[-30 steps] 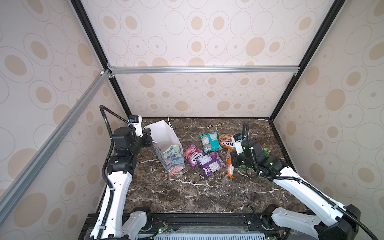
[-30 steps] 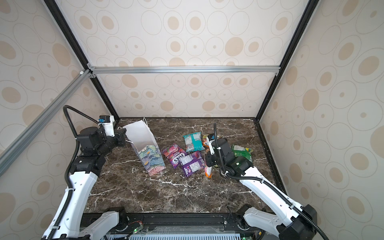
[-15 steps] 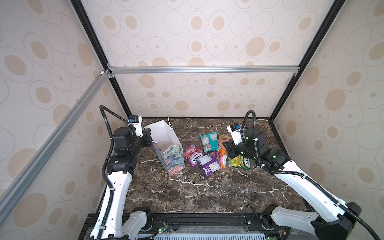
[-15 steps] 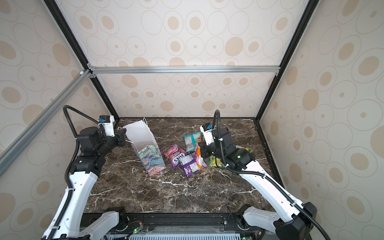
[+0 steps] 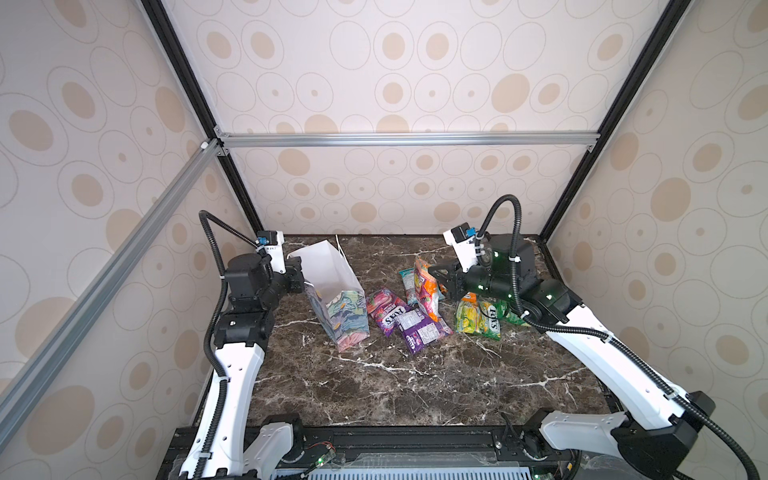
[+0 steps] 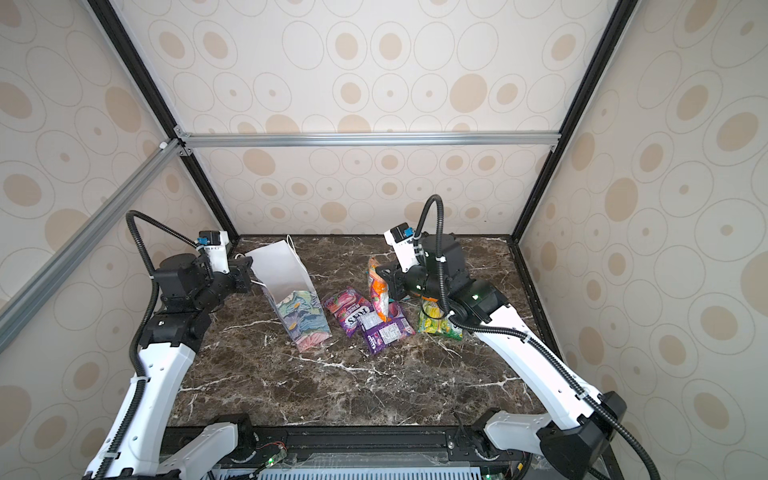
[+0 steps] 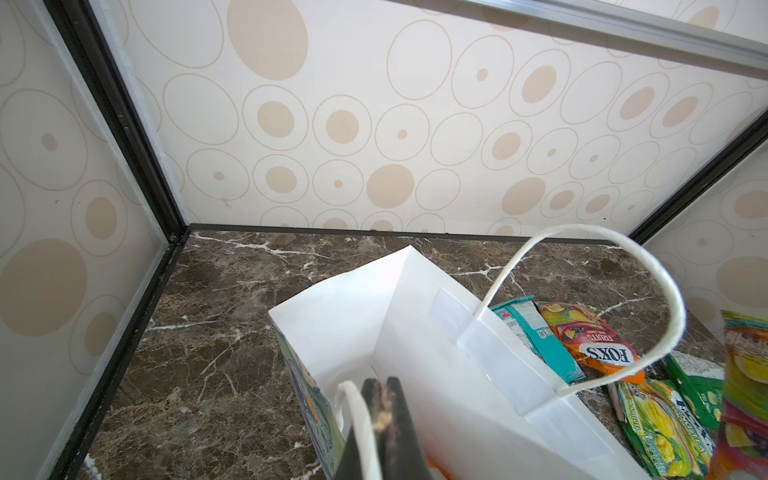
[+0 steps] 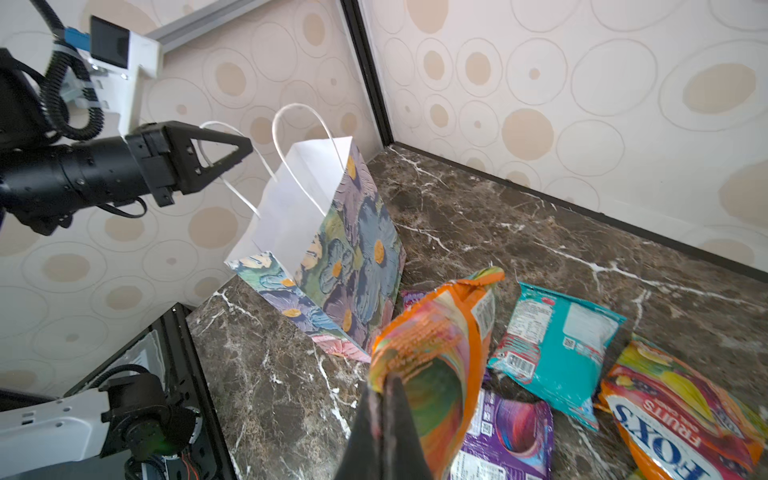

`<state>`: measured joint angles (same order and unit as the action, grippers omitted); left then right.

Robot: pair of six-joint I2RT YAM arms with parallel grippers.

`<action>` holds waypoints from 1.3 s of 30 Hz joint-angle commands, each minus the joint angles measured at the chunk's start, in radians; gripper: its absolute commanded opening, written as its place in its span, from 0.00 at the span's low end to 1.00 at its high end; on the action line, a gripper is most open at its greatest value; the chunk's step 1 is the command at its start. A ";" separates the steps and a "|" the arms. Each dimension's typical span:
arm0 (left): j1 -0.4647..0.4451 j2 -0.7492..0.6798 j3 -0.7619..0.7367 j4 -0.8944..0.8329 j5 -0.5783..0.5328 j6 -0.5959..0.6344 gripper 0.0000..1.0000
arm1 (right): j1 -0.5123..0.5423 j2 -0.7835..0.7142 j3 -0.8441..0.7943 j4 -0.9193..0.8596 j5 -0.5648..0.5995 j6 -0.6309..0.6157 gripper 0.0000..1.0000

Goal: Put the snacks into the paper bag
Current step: 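Lift the orange packet with the right gripper and carry it toward the bag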

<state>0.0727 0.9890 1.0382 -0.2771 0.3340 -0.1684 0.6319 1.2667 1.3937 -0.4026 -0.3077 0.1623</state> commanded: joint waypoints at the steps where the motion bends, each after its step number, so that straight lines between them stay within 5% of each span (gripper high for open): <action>1: 0.008 -0.021 0.007 0.021 0.006 -0.006 0.00 | 0.027 0.027 0.083 0.056 -0.061 -0.027 0.00; 39: 0.007 -0.022 0.007 0.021 0.010 -0.009 0.00 | 0.305 0.458 0.677 0.088 -0.133 -0.143 0.00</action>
<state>0.0727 0.9852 1.0382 -0.2771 0.3355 -0.1692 0.9188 1.7020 2.0094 -0.3660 -0.4515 0.0525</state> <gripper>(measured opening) 0.048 0.042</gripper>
